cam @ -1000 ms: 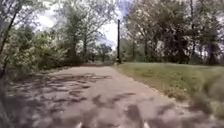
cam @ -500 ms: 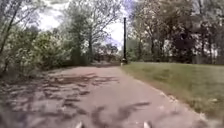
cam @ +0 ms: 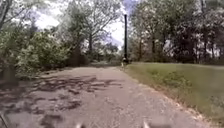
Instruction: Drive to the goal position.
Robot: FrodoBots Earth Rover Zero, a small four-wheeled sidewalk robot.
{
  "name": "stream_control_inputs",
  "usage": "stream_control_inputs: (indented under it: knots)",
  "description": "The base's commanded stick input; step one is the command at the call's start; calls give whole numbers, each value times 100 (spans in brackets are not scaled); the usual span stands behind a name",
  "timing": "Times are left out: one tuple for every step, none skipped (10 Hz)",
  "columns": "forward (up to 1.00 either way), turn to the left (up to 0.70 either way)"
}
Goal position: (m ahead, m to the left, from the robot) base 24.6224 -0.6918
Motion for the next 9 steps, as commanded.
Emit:
stream_control_inputs:
  knots:
    - [100, 0]
    - [100, 0]
    - [100, 0]
    - [100, 0]
    - [100, 0]
    - [100, 0]
    - [100, 0]
    - [100, 0]
    - [100, 0]
